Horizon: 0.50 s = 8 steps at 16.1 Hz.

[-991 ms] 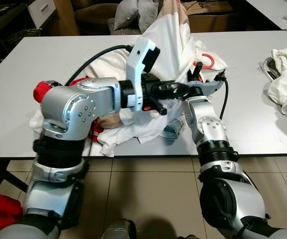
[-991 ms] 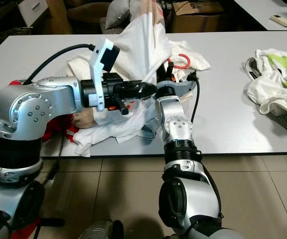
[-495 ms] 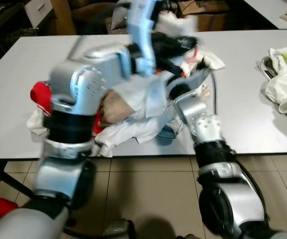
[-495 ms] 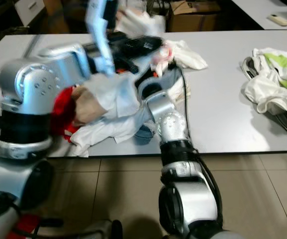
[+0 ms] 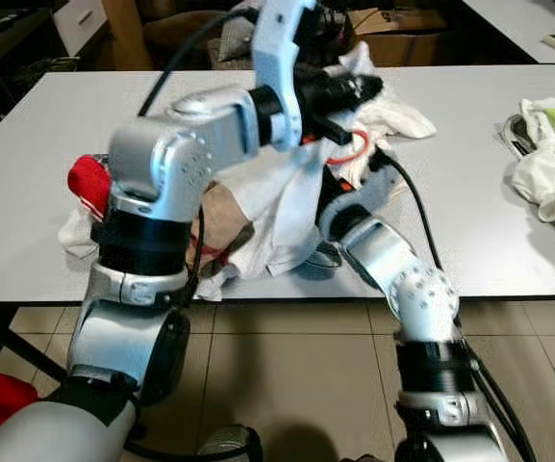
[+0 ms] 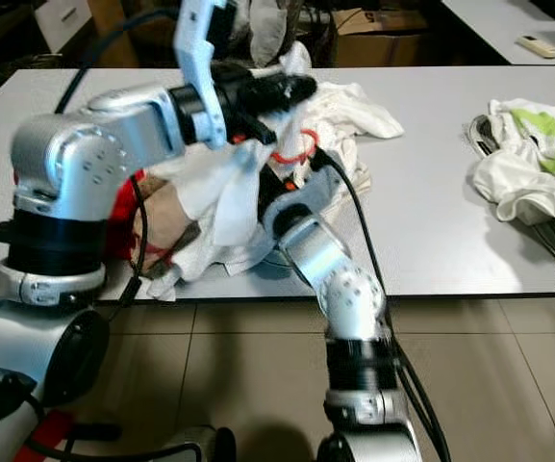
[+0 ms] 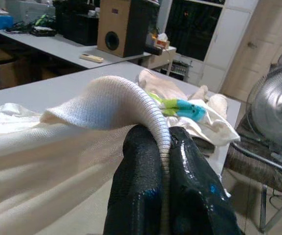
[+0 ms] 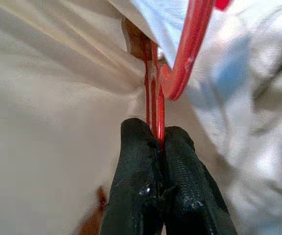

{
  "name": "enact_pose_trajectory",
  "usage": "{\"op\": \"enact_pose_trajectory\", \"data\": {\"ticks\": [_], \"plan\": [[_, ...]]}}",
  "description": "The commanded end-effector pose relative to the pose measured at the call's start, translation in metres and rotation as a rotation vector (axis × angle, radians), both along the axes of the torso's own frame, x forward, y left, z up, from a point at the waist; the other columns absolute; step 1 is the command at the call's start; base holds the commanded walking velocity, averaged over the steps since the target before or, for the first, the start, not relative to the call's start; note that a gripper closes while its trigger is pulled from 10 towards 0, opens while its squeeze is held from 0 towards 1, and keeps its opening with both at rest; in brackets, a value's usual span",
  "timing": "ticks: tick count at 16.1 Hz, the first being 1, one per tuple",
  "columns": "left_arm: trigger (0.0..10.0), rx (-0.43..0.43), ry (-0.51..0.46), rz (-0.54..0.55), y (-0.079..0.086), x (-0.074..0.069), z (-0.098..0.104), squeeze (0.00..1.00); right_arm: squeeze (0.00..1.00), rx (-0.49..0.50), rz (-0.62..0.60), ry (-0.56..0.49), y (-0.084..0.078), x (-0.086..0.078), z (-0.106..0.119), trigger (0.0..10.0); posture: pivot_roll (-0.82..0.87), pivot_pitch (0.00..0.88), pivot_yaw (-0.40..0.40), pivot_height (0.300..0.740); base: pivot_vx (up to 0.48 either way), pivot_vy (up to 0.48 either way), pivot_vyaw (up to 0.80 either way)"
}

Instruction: Hang hanger

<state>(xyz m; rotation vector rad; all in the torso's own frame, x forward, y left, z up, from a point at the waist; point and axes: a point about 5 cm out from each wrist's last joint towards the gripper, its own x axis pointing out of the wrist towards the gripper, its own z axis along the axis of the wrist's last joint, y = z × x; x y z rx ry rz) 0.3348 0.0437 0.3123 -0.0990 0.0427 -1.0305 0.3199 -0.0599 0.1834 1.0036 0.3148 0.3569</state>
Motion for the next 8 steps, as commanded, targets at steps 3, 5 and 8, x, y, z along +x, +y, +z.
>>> {"op": "enact_pose_trajectory", "data": {"ticks": [3, 5, 8], "plan": [[3.2, 0.034, -0.034, -0.045, -0.001, -0.013, -0.002, 0.0, 0.0, -0.106, 0.016, 0.028, 0.006, -0.017, -0.007, 10.0, 0.05, 0.001, 0.038, 0.74, 0.0, 0.0, 0.0], [3.6, 0.045, -0.035, -0.079, -0.004, -0.021, -0.003, 0.0, 0.0, -0.292, -0.018, 0.013, -0.007, -0.012, -0.018, 10.0, 0.06, 0.003, 0.028, 0.74, 0.0, 0.0, 0.0], [2.9, 0.067, -0.056, -0.029, -0.002, -0.02, -0.006, 0.0, 0.0, -0.372, 0.149, -0.028, 0.01, -0.027, -0.015, 10.0, 0.07, 0.003, 0.02, 0.74, 0.0, 0.0, 0.0]]}}
